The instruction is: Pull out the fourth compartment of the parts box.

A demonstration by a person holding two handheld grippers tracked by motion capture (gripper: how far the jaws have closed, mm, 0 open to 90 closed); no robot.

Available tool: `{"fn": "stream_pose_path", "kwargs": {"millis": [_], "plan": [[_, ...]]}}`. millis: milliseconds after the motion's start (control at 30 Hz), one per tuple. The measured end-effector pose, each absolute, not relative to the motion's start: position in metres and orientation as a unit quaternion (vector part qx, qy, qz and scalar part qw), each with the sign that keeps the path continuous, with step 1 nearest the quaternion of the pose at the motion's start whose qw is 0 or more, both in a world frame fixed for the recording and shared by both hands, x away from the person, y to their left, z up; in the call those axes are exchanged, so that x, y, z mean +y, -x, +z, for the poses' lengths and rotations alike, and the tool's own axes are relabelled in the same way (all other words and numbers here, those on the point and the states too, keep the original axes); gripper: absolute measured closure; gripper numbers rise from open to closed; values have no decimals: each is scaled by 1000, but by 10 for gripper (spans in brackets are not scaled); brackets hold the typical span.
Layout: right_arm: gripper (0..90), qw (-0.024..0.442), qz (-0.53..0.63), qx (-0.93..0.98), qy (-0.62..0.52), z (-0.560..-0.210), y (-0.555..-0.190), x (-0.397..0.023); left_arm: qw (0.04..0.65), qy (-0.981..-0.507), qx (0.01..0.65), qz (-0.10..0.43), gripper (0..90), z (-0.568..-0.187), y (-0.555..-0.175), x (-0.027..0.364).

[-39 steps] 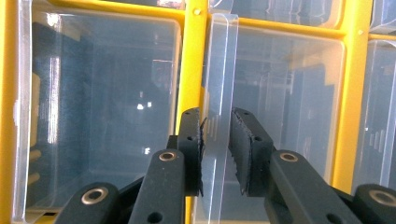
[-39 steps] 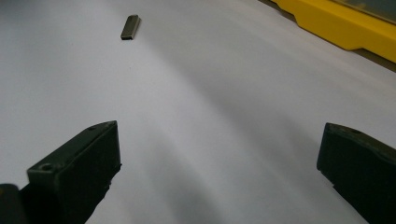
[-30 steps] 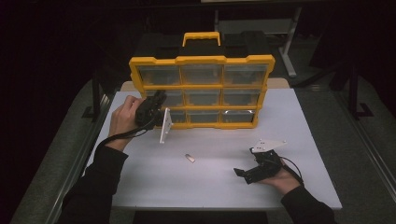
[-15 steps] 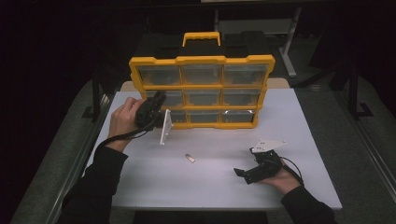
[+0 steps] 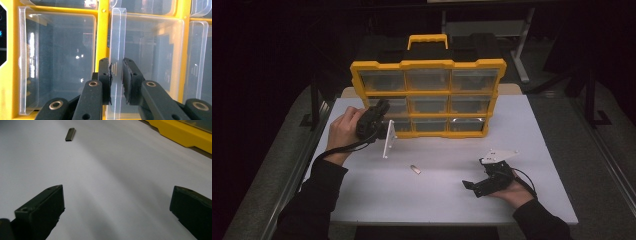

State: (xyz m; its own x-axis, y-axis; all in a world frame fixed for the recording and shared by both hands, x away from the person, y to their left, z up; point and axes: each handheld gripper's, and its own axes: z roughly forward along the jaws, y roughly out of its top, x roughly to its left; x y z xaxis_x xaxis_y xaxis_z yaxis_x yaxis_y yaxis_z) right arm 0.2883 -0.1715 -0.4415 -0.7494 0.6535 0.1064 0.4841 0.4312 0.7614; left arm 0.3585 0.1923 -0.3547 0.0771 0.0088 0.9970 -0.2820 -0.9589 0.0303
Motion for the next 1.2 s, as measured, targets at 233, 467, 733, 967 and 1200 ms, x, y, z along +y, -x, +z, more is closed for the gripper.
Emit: {"fn": "stream_pose_path", "kwargs": {"millis": [233,467,733,967,1200], "plan": [[0,104,412,840,-338,-441,-288,-172,110,-728,-94,670,781,-354,-354,192],[0,103,413,839,-338,-441,-288,-172,111,-729,-98,669,781,-354,-350,193],[0,104,413,839,-338,-441,-288,-172,112,-730,-99,667,781,-353,-346,194],[0,105,413,839,-338,-441,-288,-172,113,-730,-101,666,781,-353,-341,194],[0,105,413,839,-338,-441,-288,-172,113,-730,-104,666,782,-353,-336,194]]}}
